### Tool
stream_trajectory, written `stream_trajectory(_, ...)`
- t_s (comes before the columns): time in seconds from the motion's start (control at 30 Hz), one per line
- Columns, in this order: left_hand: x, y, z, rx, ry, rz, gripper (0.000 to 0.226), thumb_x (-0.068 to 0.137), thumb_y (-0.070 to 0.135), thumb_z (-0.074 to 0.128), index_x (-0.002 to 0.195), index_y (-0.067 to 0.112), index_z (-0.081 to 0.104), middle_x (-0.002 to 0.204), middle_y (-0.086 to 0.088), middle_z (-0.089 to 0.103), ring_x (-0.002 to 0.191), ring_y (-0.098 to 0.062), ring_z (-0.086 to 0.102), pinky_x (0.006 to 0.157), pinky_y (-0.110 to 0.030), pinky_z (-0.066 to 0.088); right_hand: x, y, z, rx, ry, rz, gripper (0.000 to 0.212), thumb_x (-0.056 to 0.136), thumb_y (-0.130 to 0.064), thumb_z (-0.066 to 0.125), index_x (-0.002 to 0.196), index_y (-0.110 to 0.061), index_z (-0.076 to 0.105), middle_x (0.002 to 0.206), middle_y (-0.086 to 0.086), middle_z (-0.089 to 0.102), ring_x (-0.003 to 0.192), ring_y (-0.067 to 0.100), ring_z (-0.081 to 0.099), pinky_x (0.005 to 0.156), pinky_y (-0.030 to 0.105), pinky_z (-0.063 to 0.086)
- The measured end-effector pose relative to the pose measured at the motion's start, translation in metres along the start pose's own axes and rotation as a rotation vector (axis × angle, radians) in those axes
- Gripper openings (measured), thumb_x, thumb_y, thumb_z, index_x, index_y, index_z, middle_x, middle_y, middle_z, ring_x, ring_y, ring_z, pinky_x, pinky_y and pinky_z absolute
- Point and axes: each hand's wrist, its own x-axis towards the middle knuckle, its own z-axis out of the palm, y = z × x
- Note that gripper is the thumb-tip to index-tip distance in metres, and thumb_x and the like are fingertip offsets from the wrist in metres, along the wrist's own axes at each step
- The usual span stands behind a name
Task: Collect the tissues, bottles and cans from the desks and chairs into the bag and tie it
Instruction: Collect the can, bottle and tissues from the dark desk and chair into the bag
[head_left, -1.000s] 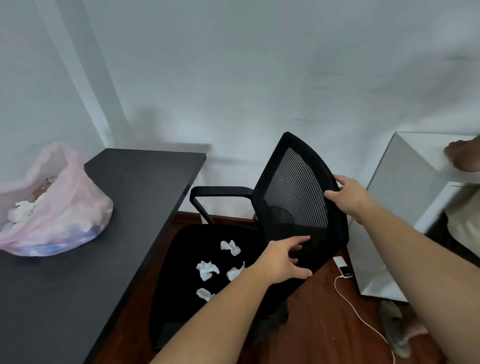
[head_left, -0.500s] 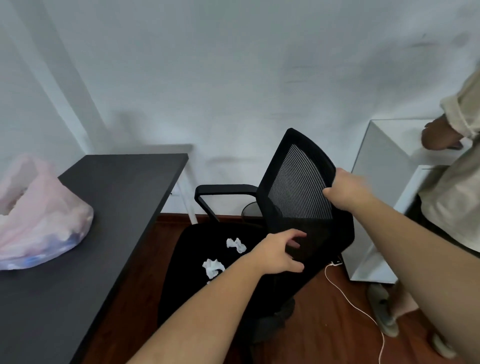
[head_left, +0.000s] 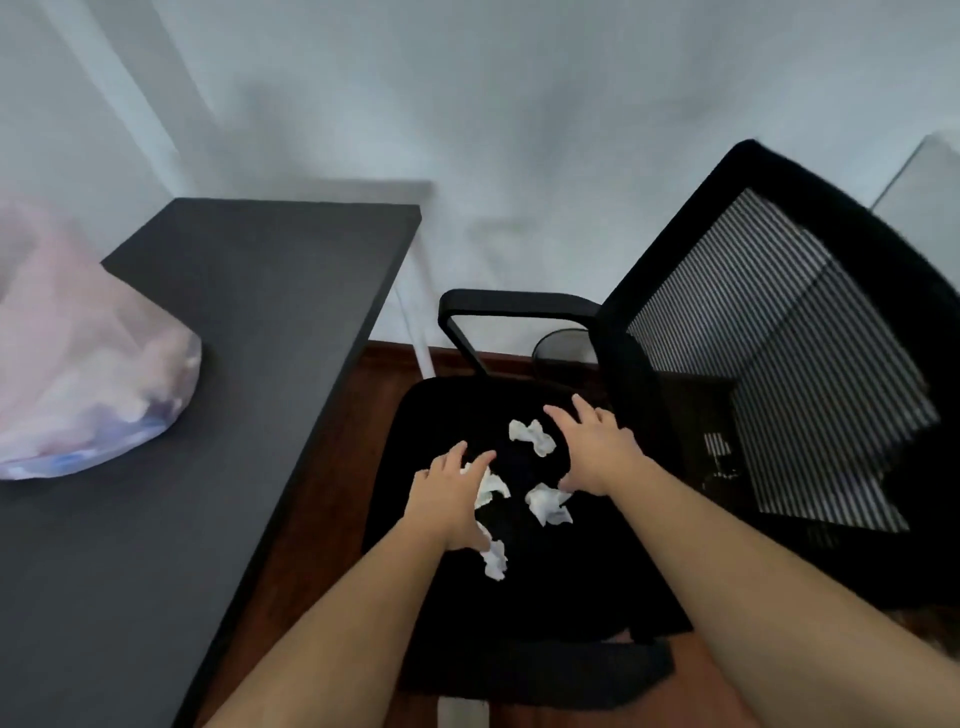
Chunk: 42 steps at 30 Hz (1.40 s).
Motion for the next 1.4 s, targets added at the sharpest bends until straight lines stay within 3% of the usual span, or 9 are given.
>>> stream_trajectory(0.33, 0.119, -0.048, 0.142, 0.168, -0.219, 0.122, 0.141, 0.057, 0.055, 0.082, 0.142, 0.037, -0.029, 0.150, -0.013, -0.039, 0.143, -0.041, -0.021, 0.112, -0.064, 0.004, 0.150, 0.001, 0.119, -0.148, -0.327, 0.060, 0.133, 0.065, -0.031, 0.084, 0.145, -0.040, -0.022, 0.151, 0.005, -0.038, 0.145, 0.039, -0.016, 0.111, 0.060, 0.024)
stream_trajectory(0.5, 0.146, -0.047, 0.165, 0.163, -0.216, 0.300, 0.120, 0.060, 0.052, 0.081, 0.150, 0.032, 0.004, 0.159, -0.004, -0.009, 0.144, -0.034, 0.007, 0.109, -0.053, 0.030, 0.189, 0.003, 0.147, -0.340, -0.458, -0.028, 0.140, 0.057, -0.035, 0.089, 0.144, -0.044, -0.021, 0.146, 0.005, -0.047, 0.143, 0.040, -0.020, 0.101, 0.059, 0.039)
stream_trajectory(0.63, 0.149, -0.046, 0.170, -0.094, -0.149, 0.316, 0.060, 0.079, 0.032, 0.069, 0.134, 0.019, 0.046, 0.136, 0.002, 0.040, 0.120, -0.020, 0.043, 0.090, -0.035, 0.049, 0.195, 0.012, 0.170, -0.188, -0.290, -0.082, 0.088, 0.069, -0.010, 0.075, 0.141, -0.031, 0.029, 0.154, 0.006, 0.006, 0.132, 0.033, 0.029, 0.079, 0.034, 0.052)
stream_trajectory(0.73, 0.150, -0.047, 0.167, -0.266, -0.172, 0.244, 0.027, 0.088, 0.021, 0.057, 0.113, 0.014, 0.063, 0.118, 0.001, 0.055, 0.105, -0.021, 0.058, 0.084, -0.037, 0.052, 0.198, 0.013, 0.174, 0.024, -0.230, -0.019, 0.034, 0.084, -0.004, 0.054, 0.117, -0.013, 0.059, 0.116, 0.005, 0.054, 0.096, 0.024, 0.055, 0.075, 0.031, 0.049)
stream_trajectory(0.93, 0.158, -0.050, 0.157, -0.468, -0.034, 0.039, 0.021, 0.091, 0.012, 0.053, 0.107, 0.013, 0.067, 0.105, -0.005, 0.064, 0.094, -0.019, 0.058, 0.078, -0.021, 0.045, 0.192, 0.017, 0.168, 0.360, -0.119, 0.119, 0.015, 0.082, -0.009, 0.057, 0.082, -0.021, 0.048, 0.091, 0.003, 0.055, 0.069, 0.014, 0.051, 0.054, 0.024, 0.042)
stream_trajectory(1.07, 0.150, -0.054, 0.148, -0.567, 0.002, -0.017, 0.018, 0.088, 0.007, 0.055, 0.100, 0.015, 0.066, 0.090, -0.004, 0.062, 0.076, -0.011, 0.056, 0.067, -0.021, 0.046, 0.195, 0.014, 0.157, 0.456, -0.087, 0.082, 0.060, 0.081, -0.009, 0.059, 0.134, -0.026, 0.035, 0.093, 0.007, 0.057, 0.064, 0.014, 0.054, 0.051, 0.025, 0.042)
stream_trajectory(1.17, 0.146, -0.055, 0.141, -0.591, 0.014, -0.031, 0.017, 0.086, 0.006, 0.055, 0.093, 0.016, 0.066, 0.083, -0.001, 0.060, 0.071, -0.011, 0.057, 0.064, -0.025, 0.049, 0.193, 0.015, 0.154, 0.374, -0.130, 0.047, 0.072, 0.087, -0.010, 0.055, 0.149, -0.030, 0.024, 0.127, 0.013, 0.055, 0.102, 0.028, 0.060, 0.081, 0.031, 0.048)
stream_trajectory(1.27, 0.141, -0.058, 0.140, -0.593, 0.042, -0.053, 0.015, 0.085, 0.007, 0.057, 0.090, 0.016, 0.067, 0.081, 0.001, 0.061, 0.071, -0.012, 0.060, 0.063, -0.026, 0.052, 0.203, 0.017, 0.165, 0.431, -0.156, 0.178, 0.043, 0.090, -0.010, 0.053, 0.132, -0.015, 0.052, 0.124, 0.010, 0.058, 0.114, 0.028, 0.056, 0.084, 0.027, 0.042)
stream_trajectory(1.4, 0.127, -0.061, 0.140, -0.617, 0.070, -0.081, 0.014, 0.085, 0.006, 0.058, 0.091, 0.013, 0.068, 0.071, 0.013, 0.051, 0.060, -0.002, 0.051, 0.052, -0.008, 0.037, 0.207, 0.005, 0.163, 0.426, -0.290, 0.406, 0.009, 0.087, -0.015, 0.055, 0.082, -0.007, 0.057, 0.076, 0.004, 0.056, 0.070, 0.016, 0.057, 0.060, 0.024, 0.043)
